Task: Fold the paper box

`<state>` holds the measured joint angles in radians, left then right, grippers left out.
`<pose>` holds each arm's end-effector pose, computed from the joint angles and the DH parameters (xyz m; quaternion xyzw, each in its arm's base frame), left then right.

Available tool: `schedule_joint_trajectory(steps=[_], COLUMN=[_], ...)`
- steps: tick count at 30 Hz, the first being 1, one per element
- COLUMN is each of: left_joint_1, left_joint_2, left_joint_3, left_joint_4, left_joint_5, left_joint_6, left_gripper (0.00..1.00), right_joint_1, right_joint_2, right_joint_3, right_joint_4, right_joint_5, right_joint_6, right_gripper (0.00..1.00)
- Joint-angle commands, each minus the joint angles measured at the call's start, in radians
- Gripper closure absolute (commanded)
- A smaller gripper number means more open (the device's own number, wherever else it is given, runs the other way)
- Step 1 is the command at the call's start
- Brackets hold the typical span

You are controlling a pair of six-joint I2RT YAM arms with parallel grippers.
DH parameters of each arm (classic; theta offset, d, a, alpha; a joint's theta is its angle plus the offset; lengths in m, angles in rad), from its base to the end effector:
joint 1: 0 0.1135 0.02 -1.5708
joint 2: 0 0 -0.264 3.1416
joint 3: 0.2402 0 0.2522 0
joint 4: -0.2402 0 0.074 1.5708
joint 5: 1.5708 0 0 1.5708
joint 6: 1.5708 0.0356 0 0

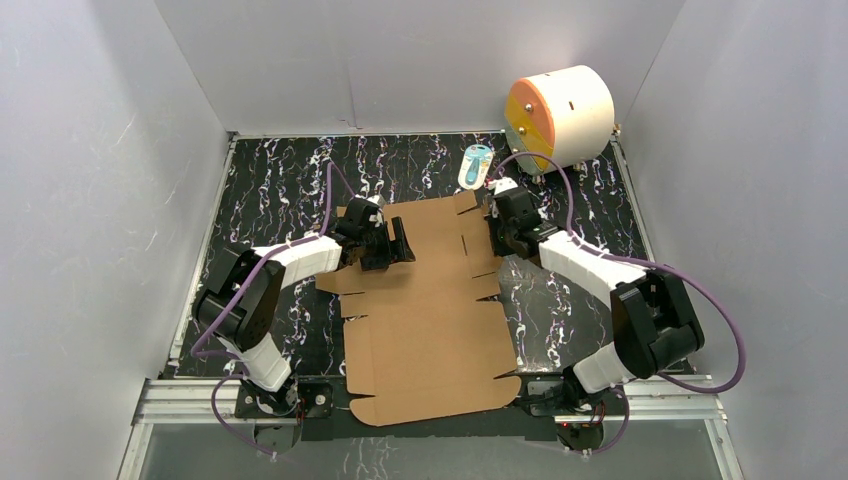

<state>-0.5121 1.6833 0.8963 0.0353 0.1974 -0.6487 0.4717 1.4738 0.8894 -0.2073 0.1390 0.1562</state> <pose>0.2970 -0.1750 0.1703 -0.0231 0.9134 -0.2929 0.2818 0.2771 0.1358 0.2134 -0.1189 0.9155 0.0559 0.3802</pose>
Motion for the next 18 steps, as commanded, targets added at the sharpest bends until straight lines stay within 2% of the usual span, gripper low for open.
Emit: schedule_joint_trajectory(steps=[1,9,18], left_joint_1=[-0.011,-0.02,-0.031], left_joint_2=[0.008,-0.001,-0.003], left_joint_3=[-0.04,-0.037,-0.04], left_joint_4=[-0.062,-0.061,-0.059], left_joint_5=[0.038,0.033,0.025], left_joint_6=[-0.014,-0.024,-0.03], left_gripper=[0.26,0.26,0.26], right_joint_1=[0.09,0.263,0.369], right_joint_2=[-0.025,0.066,0.182], right_joint_3=[0.074,0.148,0.25], right_joint_4=[-0.03,-0.083,-0.153], right_joint_5=[0.217,0.42,0.568], right_joint_6=[-0.045,-0.045,-0.05], right_gripper=[1.0,1.0,1.0])
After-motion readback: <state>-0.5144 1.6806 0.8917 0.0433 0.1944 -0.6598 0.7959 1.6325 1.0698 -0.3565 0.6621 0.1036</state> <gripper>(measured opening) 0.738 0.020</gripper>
